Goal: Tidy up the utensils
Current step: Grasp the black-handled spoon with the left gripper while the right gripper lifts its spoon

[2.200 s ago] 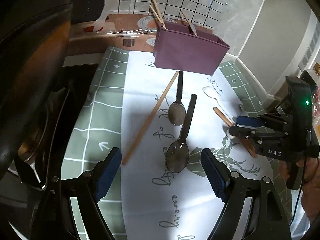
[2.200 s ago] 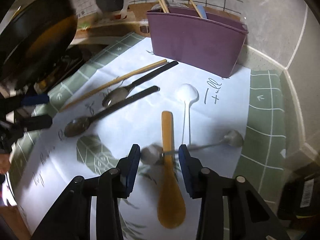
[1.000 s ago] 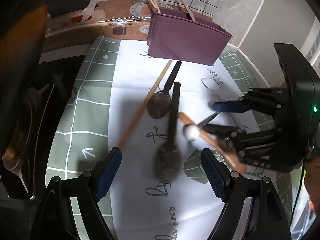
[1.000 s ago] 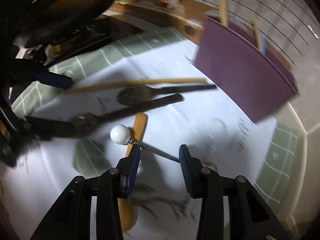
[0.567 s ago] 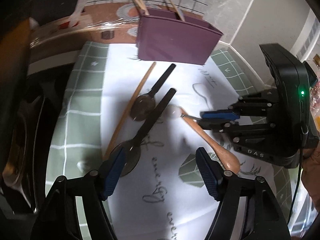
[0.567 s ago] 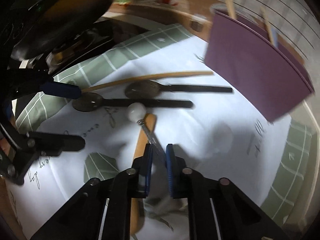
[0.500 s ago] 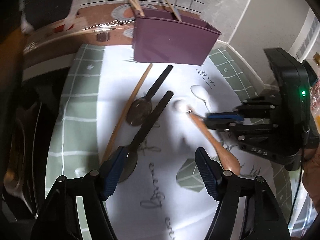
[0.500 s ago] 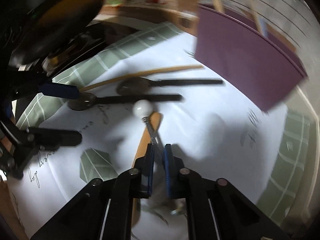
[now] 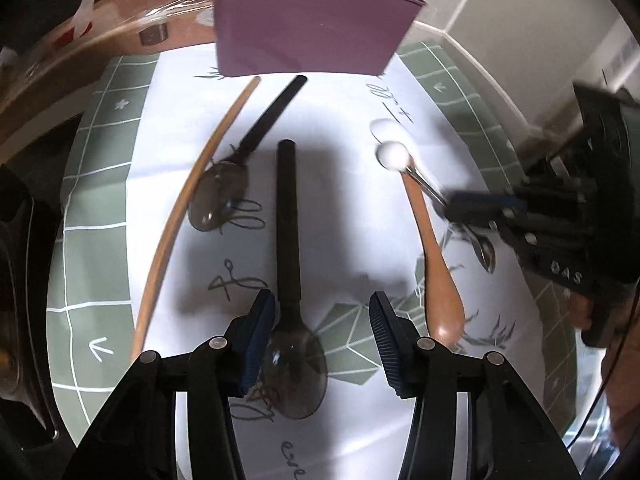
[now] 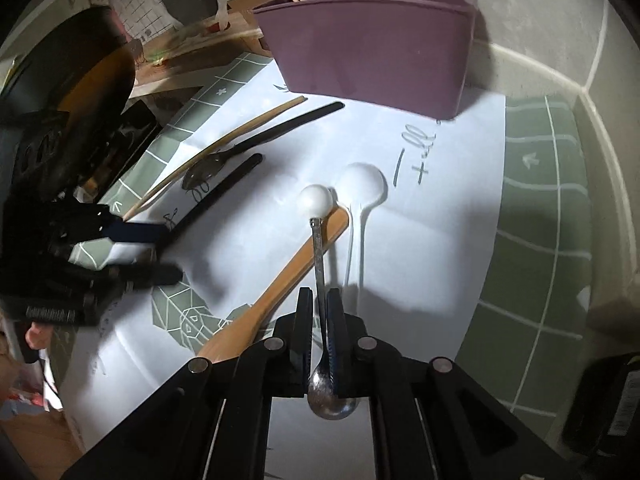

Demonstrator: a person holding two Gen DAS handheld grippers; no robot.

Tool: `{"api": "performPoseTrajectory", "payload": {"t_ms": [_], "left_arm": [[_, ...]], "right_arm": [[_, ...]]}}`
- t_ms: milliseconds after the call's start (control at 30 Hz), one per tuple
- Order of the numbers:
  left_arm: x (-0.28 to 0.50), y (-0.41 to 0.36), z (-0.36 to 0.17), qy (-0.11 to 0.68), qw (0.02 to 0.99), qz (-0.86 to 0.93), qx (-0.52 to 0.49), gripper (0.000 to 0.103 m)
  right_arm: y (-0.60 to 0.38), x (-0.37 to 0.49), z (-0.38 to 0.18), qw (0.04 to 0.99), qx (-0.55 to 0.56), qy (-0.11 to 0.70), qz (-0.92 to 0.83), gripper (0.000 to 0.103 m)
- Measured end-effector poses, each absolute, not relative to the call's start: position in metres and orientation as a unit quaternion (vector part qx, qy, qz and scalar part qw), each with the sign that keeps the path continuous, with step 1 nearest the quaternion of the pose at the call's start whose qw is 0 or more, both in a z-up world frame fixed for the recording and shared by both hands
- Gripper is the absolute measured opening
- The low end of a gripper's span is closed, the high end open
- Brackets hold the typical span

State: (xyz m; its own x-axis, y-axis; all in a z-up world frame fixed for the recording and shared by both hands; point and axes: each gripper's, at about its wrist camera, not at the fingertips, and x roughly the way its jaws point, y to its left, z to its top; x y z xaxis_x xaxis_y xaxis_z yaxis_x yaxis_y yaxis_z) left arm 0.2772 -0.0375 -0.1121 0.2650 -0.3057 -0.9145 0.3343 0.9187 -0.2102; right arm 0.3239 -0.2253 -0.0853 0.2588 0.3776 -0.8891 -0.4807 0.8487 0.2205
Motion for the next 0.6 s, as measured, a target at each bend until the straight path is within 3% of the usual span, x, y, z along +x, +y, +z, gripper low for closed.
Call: {"api": "performPoseTrajectory", "payload": {"t_ms": [133,200,333,600], "left_arm": [[0.274,-0.03,-0.11,0.567,0.802,-0.189,0.005,0.037],[0.273,-0.024,-0.11,0.568,0.803,-0.18,-0.005,0.037],[0.276,-0.016,-0.109,0.57,0.802,-0.174,-0.024,0.037],[0.318,-0.035,-0.11,0.578,0.8,-0.16,-0.011,0.036]], "right_arm": [[-0.209,0.326,-0.078,0.804,-0.079,0.521,0.276,0.008],[-0.199,0.331,-0.076,0.809,-0.091,0.512,0.275,0.01],[-0.178,0.345,-0.082,0.818,-0.137,0.501,0.247,0.025],[-0.178,0.355,-0.086,0.823,-0.129,0.509,0.215,0.02]]}}
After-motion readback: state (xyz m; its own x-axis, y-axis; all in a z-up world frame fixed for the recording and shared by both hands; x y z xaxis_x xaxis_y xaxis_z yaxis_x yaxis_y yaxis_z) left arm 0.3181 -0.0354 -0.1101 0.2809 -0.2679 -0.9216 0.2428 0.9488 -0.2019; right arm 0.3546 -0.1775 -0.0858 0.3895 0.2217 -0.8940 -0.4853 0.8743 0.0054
